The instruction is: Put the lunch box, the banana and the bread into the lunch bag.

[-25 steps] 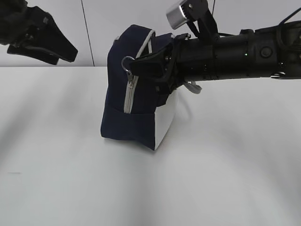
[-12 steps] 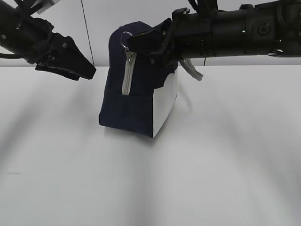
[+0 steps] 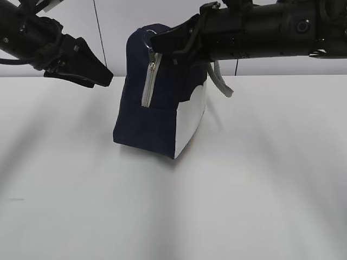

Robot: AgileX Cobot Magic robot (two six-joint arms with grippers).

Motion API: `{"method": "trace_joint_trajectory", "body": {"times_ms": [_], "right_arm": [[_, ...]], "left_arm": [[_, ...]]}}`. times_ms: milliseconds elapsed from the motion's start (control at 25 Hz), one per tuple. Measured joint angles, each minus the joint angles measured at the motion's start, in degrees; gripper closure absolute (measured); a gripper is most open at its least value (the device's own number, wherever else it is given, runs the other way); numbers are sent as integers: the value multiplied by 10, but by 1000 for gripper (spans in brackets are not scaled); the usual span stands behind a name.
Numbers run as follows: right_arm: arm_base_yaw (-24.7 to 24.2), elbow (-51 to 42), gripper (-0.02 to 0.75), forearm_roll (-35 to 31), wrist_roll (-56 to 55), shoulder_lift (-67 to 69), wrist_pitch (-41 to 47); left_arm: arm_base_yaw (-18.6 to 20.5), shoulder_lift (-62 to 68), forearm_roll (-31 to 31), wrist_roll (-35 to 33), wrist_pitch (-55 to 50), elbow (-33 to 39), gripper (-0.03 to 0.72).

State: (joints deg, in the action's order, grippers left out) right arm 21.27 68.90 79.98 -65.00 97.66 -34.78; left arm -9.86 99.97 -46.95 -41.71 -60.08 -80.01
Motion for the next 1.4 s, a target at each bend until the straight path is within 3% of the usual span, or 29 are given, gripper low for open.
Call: {"method": "trace_joint_trajectory", "body": {"times_ms": [280,800,1160,1400], "right_arm": [[0,9,732,31,-28,-11,7],[0,23,732,24,-40,-15,16],[0,26,732,21,-62,-15,16],[0,26,732,21,-72,-15,10]], "left_arm": [[0,0,-2,0,3,0,255],[0,0,-29,-20,6,0,255],[-51,0,-53,-76,76,0,255],[-56,21,-66,-77,99,0,255]]}}
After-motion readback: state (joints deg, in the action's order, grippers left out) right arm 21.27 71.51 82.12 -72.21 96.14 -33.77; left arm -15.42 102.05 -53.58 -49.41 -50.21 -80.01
